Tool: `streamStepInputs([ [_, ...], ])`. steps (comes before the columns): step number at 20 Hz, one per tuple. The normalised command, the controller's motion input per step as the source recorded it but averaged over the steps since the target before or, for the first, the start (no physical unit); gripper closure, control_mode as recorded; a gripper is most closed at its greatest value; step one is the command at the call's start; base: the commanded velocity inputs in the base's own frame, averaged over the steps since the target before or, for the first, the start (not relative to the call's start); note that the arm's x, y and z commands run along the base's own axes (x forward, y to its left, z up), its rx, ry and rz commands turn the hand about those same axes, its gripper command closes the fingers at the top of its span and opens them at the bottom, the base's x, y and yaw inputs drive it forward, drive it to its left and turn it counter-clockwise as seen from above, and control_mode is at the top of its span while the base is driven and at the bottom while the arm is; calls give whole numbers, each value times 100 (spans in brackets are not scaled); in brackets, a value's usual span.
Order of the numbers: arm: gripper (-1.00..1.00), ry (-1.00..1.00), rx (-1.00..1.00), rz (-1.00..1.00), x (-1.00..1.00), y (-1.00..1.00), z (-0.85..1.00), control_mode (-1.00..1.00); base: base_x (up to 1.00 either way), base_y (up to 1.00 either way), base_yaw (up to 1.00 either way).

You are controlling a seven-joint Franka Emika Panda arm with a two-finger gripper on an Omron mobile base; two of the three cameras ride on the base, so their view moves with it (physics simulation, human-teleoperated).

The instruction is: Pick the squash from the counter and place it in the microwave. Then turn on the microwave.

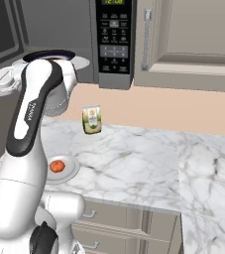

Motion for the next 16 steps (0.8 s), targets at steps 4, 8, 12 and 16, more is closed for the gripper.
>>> streamStepInputs([
  [4, -100, -6, -3, 20, -2, 34, 0, -100, 0, 0, 0],
  [8, -100, -8, -4, 14, -7, 34, 0, -100, 0, 0, 0],
  [12, -100, -11, -5, 6, -12, 34, 0, -100, 0, 0, 0],
  [16, -100, -12, -5, 0, -19, 31, -1, -100, 0, 0, 0],
])
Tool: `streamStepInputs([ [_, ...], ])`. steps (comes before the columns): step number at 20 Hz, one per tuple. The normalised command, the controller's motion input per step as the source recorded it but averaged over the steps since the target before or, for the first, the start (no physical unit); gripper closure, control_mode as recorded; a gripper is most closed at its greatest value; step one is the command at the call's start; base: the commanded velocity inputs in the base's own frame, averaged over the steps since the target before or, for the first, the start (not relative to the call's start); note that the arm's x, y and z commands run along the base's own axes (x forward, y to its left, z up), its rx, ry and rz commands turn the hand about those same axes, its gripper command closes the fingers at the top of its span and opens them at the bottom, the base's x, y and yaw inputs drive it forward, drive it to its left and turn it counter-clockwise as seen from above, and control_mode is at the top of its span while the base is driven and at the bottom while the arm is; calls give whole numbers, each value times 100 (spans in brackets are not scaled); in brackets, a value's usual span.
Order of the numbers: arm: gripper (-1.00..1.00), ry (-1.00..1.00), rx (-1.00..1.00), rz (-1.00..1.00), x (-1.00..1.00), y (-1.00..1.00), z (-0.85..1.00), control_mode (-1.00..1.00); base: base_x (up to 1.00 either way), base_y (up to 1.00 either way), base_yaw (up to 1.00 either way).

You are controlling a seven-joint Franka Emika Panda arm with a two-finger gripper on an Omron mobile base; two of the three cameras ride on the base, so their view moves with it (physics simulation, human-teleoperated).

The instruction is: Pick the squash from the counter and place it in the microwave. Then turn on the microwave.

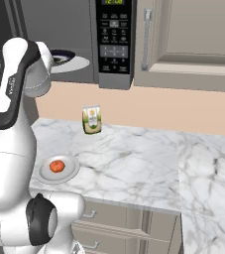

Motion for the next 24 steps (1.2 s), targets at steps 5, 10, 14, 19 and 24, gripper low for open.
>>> streamStepInputs([
  [5, -100, -11, -4, -3, -21, 31, -5, -100, 0, 0, 0],
  [10, -100, -6, -1, -5, -17, 26, -10, -100, 0, 0, 0],
  [14, -100, -2, 0, -5, -14, 19, -9, -100, 0, 0, 0],
  [19, -100, -1, 0, -7, -11, 12, -5, -100, 0, 0, 0],
  [24, -100, -4, 0, -9, -12, 16, -8, -100, 0, 0, 0],
])
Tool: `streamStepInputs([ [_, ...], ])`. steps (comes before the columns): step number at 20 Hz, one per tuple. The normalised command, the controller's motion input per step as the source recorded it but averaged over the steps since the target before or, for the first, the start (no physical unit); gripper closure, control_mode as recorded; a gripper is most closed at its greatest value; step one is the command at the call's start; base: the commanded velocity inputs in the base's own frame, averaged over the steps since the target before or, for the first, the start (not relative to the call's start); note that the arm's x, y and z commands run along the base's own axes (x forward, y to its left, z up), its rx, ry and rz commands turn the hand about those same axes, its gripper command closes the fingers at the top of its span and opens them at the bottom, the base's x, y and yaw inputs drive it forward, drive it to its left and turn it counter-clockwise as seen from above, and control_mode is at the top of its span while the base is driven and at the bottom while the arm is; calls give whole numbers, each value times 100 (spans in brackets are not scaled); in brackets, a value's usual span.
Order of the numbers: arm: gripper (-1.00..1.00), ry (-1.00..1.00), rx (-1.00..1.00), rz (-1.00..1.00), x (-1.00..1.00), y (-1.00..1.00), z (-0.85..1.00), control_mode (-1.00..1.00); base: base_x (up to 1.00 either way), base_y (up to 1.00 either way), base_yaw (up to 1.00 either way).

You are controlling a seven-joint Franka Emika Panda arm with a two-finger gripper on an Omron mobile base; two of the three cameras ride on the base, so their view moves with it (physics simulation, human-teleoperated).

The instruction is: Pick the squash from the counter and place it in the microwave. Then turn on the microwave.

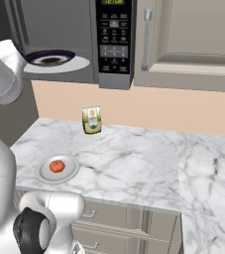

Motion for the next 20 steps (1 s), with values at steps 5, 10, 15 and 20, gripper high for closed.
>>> streamStepInputs([
  [5, -100, -4, 0, -10, -11, 13, -7, -100, 0, 0, 0],
  [10, -100, -3, 0, -9, -7, 13, -7, -100, 0, 0, 0],
  [15, -100, -3, 0, -9, -7, 8, -5, -100, 0, 0, 0],
  [20, -100, -2, 0, -9, -4, 0, 0, -100, 0, 0, 0],
])
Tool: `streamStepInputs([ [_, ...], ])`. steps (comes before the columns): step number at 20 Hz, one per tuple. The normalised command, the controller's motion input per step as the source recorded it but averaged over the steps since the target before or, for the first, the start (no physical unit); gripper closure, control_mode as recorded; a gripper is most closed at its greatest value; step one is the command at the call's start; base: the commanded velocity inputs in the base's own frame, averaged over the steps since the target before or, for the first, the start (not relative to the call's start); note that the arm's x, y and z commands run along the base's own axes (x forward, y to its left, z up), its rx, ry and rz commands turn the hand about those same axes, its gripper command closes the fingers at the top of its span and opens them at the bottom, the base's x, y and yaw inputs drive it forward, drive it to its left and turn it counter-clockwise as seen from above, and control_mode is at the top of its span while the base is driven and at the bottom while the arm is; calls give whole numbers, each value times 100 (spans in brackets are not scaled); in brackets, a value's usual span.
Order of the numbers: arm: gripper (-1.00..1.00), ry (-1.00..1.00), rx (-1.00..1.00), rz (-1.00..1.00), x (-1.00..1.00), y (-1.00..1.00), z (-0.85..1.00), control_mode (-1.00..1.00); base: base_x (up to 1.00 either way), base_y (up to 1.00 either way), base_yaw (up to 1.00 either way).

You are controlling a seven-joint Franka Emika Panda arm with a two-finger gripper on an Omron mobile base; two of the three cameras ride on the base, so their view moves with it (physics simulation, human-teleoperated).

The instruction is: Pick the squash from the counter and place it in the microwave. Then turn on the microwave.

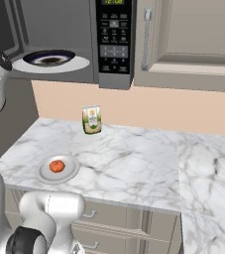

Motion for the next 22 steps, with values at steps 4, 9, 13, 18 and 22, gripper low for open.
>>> streamStepInputs([
  [4, -100, -1, 0, -8, 0, -13, 1, -100, 0, 0, 0],
  [9, -100, 0, 5, -8, 0, -35, 3, -100, 0, 0, 0],
  [13, -100, 4, 11, -9, 13, -41, 5, -100, 0, 0, 0],
  [18, -100, 5, 14, -13, 28, -35, 0, -100, 0, 0, 0],
  [22, -100, 9, 10, -13, 36, -29, 0, -100, 0, 0, 0],
])
